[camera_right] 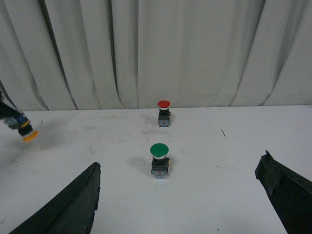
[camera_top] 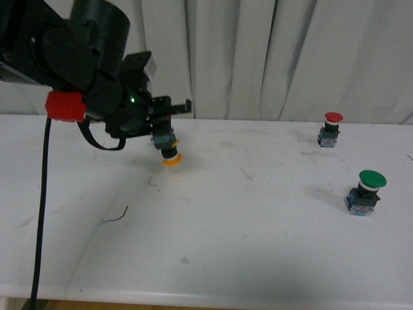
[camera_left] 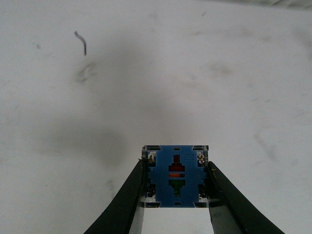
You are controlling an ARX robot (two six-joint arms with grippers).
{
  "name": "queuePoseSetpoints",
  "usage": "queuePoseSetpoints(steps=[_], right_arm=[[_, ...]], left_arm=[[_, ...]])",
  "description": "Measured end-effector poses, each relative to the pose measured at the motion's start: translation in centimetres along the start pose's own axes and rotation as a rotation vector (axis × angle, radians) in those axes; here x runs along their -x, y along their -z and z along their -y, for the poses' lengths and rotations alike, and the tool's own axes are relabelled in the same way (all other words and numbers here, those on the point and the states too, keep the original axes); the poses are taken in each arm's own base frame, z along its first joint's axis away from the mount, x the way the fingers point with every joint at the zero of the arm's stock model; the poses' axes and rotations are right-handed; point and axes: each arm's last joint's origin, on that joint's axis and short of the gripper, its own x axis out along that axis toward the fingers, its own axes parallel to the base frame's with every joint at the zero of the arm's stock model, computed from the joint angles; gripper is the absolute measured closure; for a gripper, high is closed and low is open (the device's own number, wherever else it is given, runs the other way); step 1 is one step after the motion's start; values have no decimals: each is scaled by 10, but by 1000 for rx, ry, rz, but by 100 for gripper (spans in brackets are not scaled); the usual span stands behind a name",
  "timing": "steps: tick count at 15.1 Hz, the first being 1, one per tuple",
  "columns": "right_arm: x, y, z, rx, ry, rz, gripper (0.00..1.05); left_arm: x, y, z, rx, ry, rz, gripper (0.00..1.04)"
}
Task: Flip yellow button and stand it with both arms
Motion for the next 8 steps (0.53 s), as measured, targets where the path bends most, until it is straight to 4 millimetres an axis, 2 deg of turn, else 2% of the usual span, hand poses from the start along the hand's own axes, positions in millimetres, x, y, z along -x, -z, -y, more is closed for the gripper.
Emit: queuePoseSetpoints(steps=[2,4,8], right_arm=[[0,0,0,0,0,0,6],[0,0,0,0,0,0,6],[0,0,0,0,0,0,6]], left_arm=[[33,-16,10,88,155,131,74],[69,-26,28,131,336,279,74],[90,-17,50,186,552,372,74]])
